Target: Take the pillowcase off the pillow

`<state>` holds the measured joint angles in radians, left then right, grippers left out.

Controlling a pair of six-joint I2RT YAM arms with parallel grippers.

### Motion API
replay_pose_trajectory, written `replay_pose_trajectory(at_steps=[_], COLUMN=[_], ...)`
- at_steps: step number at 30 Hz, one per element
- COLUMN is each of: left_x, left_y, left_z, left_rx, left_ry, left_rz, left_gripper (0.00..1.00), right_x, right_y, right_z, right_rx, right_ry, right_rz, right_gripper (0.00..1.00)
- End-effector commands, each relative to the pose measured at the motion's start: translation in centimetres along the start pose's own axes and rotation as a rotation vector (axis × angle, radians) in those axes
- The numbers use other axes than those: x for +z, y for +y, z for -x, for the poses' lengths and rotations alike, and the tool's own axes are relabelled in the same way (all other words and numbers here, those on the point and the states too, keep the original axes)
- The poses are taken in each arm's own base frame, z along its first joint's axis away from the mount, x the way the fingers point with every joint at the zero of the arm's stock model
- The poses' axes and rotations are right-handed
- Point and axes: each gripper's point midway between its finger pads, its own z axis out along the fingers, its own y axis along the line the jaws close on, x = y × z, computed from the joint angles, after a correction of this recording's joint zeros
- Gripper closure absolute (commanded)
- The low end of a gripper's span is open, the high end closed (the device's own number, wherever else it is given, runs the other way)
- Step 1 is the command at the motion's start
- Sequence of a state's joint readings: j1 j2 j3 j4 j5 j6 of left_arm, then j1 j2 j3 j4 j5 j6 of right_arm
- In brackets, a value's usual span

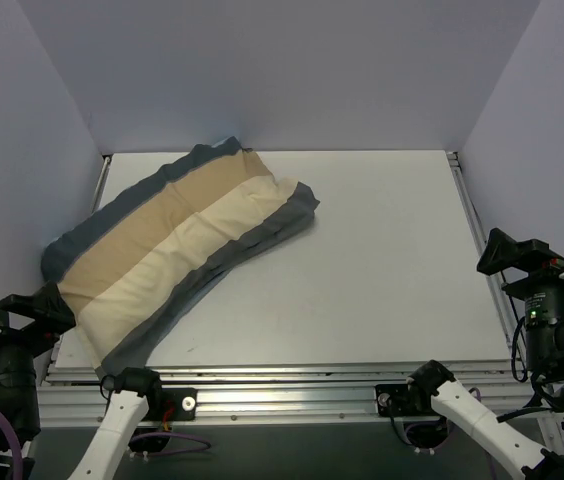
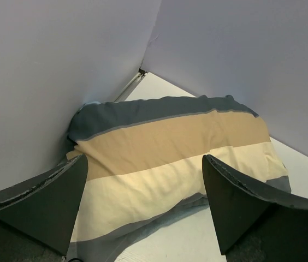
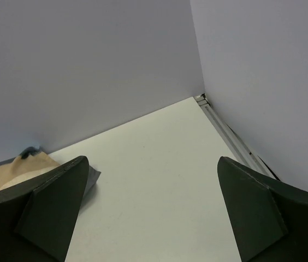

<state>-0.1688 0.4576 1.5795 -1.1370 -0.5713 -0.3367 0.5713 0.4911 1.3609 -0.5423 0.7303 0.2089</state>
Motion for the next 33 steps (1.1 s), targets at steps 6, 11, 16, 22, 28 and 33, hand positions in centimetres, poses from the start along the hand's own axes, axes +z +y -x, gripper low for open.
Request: replay_pose_trajectory(at_steps=[6,11,16,22,28,33], left_x=[1.7,3.5,7.3,14.0,21.6,26.4], left_y=[-2.7,-4.9,-7.3,-11.8,-15.2,-15.3], left_z=[-2.2,-6.4,-10.9,-16.2,-20.4,-27.8], left_rx=[0.090,0.159,0.274,0.369,0.428,0.551], left_ry=[0.102,0.257,0.432,0.544,0.525,0.637], left_rz=[-0.100,-0.176,-0.206,-0.289,-0.285,-0.247], left_gripper=[0.06,0.06,0.06,0.06,0.06,0.06], right_x=[1.1,1.6,2.5,4.1,3.9,3.4], right_y=[1.3,2.9,5.7,9.9,15.5,17.8], right_z=[-1.3,-3.8,-6.8,-11.5,-16.4,-19.8], right_rx=[-0.001,0.006,0.033,0.076,0.107,0.097], right_ry=[0.017,0.078,0.145,0.235,0.386,0.493], right_rz=[0.016,0.069,0.154,0.259,0.474,0.575], right_gripper=[0.00,0.00,0.00,0.00,0.00,0.00])
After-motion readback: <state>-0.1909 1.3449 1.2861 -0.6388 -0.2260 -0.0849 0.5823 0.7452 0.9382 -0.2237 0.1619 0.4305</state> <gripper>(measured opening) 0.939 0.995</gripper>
